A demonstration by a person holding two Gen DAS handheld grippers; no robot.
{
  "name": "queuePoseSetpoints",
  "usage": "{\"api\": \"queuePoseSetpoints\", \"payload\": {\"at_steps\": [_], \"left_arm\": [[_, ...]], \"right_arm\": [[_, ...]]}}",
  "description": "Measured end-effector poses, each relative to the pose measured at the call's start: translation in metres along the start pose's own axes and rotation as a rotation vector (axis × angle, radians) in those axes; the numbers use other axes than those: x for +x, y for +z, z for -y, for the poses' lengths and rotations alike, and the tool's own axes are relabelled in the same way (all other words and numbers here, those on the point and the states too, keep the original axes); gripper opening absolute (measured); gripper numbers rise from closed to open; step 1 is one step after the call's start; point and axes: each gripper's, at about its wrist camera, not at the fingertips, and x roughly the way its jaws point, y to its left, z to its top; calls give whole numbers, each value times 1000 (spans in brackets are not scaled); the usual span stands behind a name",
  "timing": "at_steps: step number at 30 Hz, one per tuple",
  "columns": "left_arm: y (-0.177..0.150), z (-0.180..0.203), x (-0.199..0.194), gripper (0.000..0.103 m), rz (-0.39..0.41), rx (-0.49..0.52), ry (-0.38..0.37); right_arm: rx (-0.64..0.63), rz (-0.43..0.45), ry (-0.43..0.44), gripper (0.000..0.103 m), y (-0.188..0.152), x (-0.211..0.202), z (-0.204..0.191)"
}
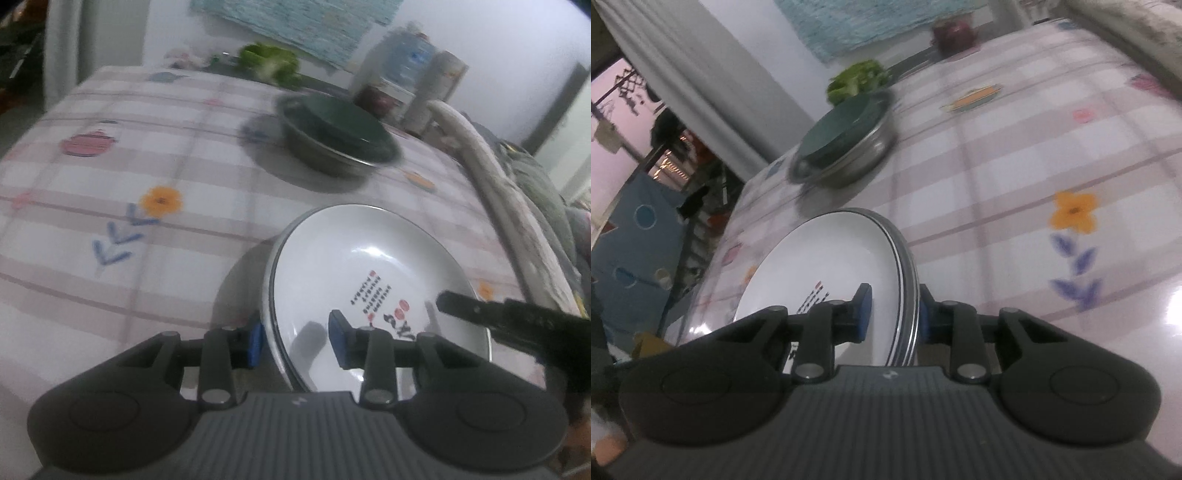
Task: Organize plates and bowls
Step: 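Lower the plate into the basins and open both grippers, then move both grippers to the steel bowl holding the green bowl and grasp its rim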
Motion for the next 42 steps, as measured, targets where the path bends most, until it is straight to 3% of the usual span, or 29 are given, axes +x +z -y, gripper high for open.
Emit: {"api": "queuePoseSetpoints", "payload": {"at_steps": [9,13,16,19,25,32,42], "left_arm": [[-1,15,6,49,-10,43,-16],[0,16,0,59,11,72,34],[2,19,-8,67,25,90,70],[6,23,-19,76,58,115,94],[19,32,-36,90,107,148,127],[35,43,-47,94,140,187,192],[39,49,-46,95,136,195,216]], "right_arm": [[-95,27,-99,30,-1,-7,-1],[-155,52,-128,53,0,-10,-9],[-186,72,-148,58,0,-18,-11],[-186,82,-148,77,3,-25,-10],[-210,107,-153,79,11,-39,-10],[-206,134,-143,80,17,-56,-10],[-220,131,-129,80,16,-59,-18]]}}
